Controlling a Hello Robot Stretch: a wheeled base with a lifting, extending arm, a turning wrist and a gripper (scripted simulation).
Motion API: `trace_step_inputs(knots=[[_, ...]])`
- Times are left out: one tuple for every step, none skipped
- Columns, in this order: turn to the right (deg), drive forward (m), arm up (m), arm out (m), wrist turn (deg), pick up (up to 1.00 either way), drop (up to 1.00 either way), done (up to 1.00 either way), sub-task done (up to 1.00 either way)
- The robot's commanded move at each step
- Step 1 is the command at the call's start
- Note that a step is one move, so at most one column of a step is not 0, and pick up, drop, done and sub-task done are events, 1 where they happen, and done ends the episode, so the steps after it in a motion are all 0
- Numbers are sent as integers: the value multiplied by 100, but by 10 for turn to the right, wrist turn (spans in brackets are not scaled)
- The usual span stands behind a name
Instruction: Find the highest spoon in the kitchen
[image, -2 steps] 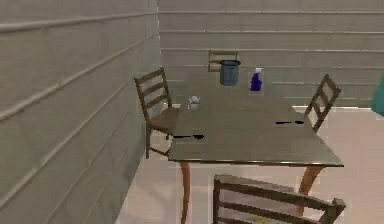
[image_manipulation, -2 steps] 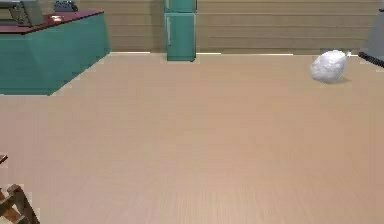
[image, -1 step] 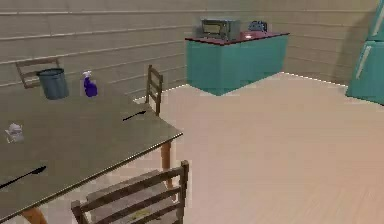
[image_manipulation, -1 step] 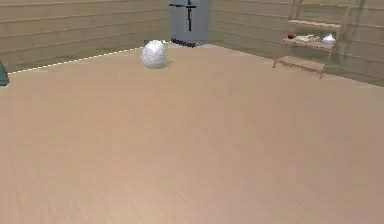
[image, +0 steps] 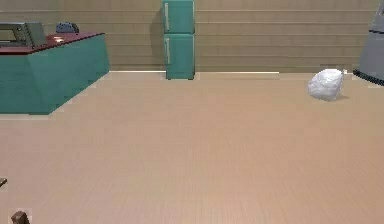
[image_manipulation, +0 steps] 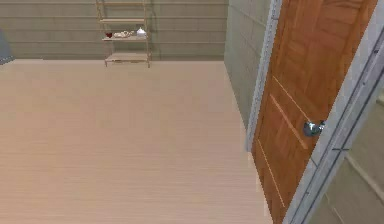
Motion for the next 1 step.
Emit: trace_step_inputs(knots=[[0,80,0,0,0,0,0,0,0]])
